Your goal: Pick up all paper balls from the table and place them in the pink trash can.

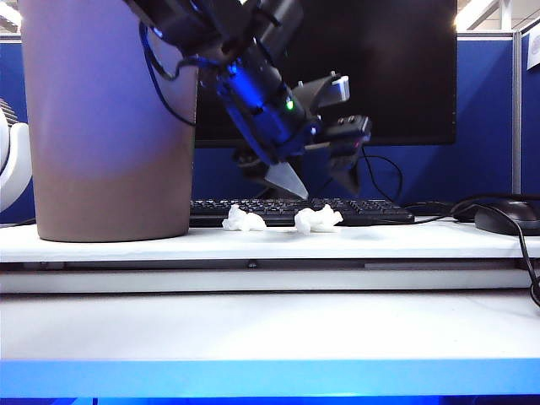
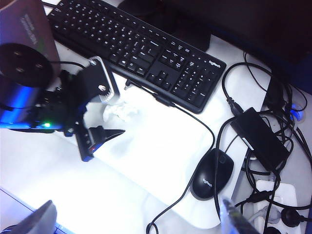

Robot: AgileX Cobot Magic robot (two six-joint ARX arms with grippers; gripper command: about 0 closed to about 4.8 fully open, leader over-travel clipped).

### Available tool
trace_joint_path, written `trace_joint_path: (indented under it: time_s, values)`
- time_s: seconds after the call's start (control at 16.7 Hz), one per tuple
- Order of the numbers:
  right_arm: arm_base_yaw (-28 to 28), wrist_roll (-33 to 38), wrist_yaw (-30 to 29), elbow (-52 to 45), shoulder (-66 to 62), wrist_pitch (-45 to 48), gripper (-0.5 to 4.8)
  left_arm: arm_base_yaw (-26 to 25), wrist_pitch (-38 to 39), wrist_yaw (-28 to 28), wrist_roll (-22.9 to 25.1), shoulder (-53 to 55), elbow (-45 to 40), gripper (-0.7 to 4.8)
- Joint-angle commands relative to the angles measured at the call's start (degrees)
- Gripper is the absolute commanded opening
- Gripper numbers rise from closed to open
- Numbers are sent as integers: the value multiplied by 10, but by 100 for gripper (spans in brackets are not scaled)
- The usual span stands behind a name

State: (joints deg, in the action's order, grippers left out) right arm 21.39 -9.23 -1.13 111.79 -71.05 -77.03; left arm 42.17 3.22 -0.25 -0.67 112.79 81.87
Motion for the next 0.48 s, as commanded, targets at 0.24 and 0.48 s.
trace_joint_path:
  time_s: [0.24, 0.48]
  values:
    - [0, 5, -4, 2, 14, 7, 432, -2, -37, -50, 10, 23, 1, 350]
    - [0, 6, -5, 2, 24, 10, 432, -6, -42, -46, 6, 24, 3, -6]
